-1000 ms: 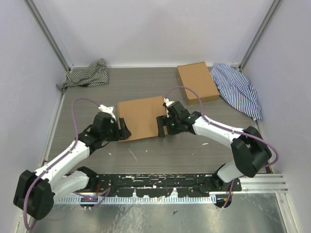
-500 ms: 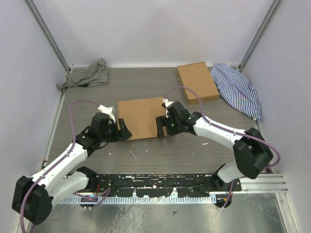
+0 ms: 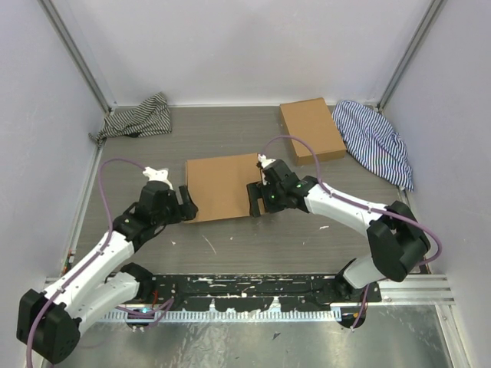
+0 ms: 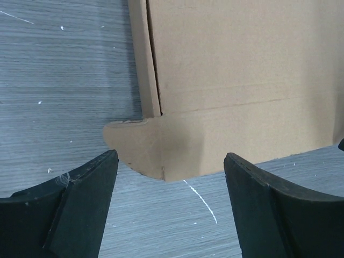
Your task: Fold the paper box
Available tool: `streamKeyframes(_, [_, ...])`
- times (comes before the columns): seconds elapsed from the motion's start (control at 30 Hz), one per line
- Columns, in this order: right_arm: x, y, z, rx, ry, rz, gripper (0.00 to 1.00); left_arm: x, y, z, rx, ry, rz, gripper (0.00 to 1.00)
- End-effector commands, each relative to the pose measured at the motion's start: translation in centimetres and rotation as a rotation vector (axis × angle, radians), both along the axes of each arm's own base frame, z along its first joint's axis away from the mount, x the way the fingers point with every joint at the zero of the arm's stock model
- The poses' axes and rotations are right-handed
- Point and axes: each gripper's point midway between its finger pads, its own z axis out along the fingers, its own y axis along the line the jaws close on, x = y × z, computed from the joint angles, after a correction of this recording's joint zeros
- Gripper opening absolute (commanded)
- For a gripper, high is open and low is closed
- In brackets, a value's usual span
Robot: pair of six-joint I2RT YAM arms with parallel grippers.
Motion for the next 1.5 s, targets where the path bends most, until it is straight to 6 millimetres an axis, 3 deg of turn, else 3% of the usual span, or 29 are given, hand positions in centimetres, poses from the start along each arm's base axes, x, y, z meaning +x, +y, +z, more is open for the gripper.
streamKeyframes(0.0, [1.3, 1.6, 1.7, 0.049, -0.049, 0.012, 0.92, 1.0, -0.4, -0.6, 0.007, -0.042, -0.020, 0.87])
streamKeyframes(0.43, [0.5, 2.7, 1.7, 0.104, -0.023, 0.074, 0.90, 0.6, -2.3, -3.3, 0.010, 0.085, -0.120, 0.82])
streamKeyframes(0.97, [-0.6, 3.7, 3.1, 0.166, -0.018, 0.128, 0.85, -0.3, -3.6, -0.5, -0.082, 0.075, -0.160, 0.76])
streamKeyframes(1.47, [-1.3, 3.5, 4.7, 0.183, -0.018, 0.138, 0.83, -1.2, -3.1, -0.3, -0.079, 0.104, -0.147, 0.75])
